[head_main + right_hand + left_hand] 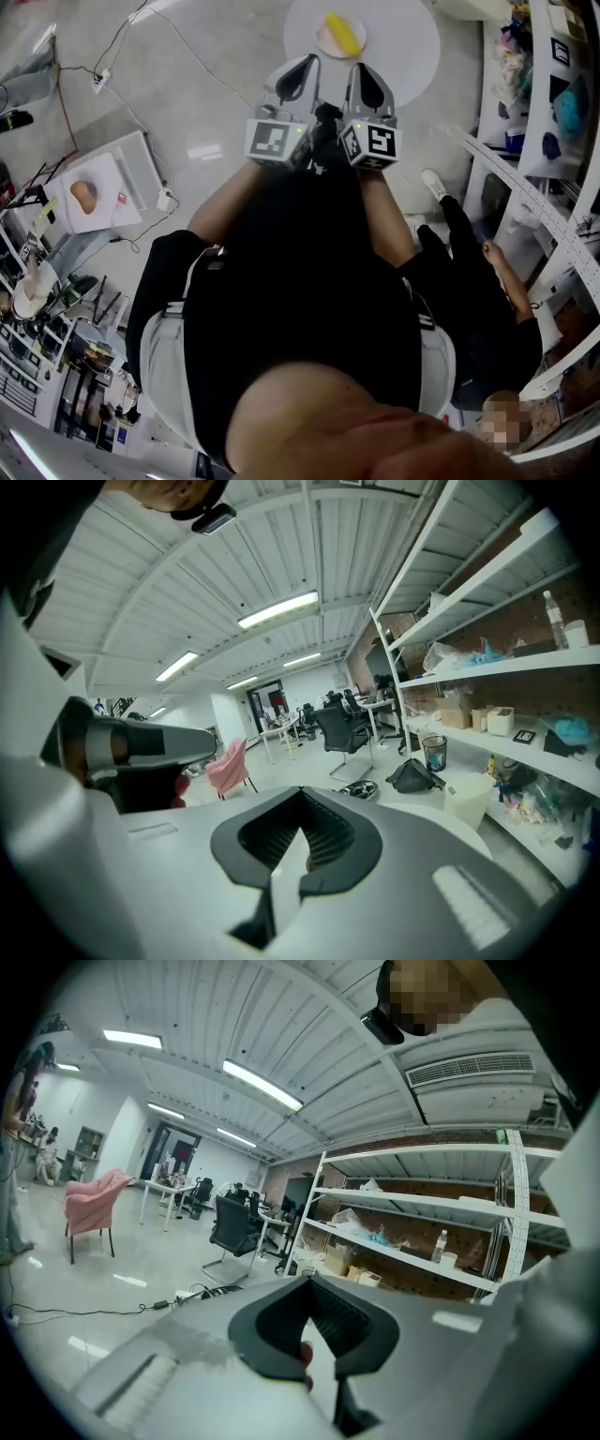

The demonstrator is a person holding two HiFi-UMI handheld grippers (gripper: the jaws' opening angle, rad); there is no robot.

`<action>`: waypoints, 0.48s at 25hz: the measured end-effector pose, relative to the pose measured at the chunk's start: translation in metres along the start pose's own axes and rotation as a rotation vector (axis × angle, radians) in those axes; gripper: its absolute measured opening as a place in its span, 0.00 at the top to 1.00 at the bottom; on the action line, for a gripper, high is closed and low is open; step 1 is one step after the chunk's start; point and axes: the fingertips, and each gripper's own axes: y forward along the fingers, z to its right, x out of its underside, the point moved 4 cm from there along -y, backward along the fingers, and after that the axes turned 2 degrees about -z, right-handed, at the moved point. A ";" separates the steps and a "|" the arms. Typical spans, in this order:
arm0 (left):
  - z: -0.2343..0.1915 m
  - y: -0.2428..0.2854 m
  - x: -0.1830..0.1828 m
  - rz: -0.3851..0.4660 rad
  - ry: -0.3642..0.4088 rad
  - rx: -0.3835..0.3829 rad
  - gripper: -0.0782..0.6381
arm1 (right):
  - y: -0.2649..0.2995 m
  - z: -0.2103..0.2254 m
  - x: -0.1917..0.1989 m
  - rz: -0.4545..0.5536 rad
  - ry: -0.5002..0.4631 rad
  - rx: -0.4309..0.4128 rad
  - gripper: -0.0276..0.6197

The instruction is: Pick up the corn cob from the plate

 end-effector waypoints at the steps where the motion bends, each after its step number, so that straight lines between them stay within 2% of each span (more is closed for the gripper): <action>1: -0.002 0.002 0.001 -0.004 -0.003 -0.002 0.88 | 0.004 0.002 0.003 -0.009 0.001 0.001 0.95; 12: -0.017 0.027 0.009 -0.032 -0.030 -0.025 0.88 | 0.046 0.024 0.031 -0.089 0.011 0.007 0.95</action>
